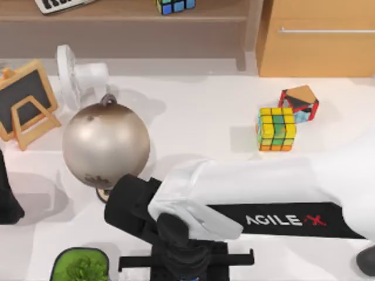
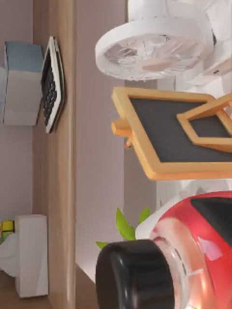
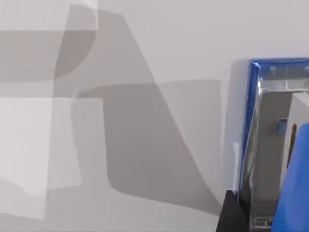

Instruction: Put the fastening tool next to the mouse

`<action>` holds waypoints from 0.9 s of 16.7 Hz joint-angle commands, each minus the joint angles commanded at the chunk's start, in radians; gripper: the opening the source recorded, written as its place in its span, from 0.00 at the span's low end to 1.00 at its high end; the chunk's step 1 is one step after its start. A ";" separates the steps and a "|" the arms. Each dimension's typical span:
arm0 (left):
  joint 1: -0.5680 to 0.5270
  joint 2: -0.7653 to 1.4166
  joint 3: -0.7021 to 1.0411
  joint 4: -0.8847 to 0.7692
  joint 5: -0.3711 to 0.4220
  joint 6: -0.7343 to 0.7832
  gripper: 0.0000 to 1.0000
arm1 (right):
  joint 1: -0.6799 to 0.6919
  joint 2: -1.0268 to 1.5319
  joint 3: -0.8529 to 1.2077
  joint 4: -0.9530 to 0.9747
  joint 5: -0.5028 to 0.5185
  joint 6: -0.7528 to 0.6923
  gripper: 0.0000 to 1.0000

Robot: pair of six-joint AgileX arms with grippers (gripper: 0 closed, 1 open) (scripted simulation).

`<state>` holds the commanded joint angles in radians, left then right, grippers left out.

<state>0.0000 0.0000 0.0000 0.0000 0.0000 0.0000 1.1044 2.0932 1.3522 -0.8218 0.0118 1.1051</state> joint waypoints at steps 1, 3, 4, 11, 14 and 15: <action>0.000 0.000 0.000 0.000 0.000 0.000 1.00 | 0.000 0.000 0.000 0.000 0.000 0.000 0.00; 0.000 0.000 0.000 0.000 0.000 0.000 1.00 | 0.000 0.000 0.000 0.000 0.000 0.000 0.00; 0.000 0.000 0.000 0.000 0.000 0.000 1.00 | 0.000 0.000 0.000 0.000 0.000 0.000 0.00; 0.000 0.000 0.000 0.000 0.000 0.000 1.00 | -0.024 -0.067 0.011 -0.061 0.031 0.001 0.00; 0.000 0.000 0.000 0.000 0.000 0.000 1.00 | -0.037 -0.135 0.040 -0.116 0.046 0.019 0.00; 0.000 0.000 0.000 0.000 0.000 0.000 1.00 | -0.036 -0.149 0.044 -0.129 0.049 0.023 0.00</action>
<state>0.0000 0.0000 0.0000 0.0000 0.0000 0.0000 1.0681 1.9446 1.3964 -0.9510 0.0606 1.1285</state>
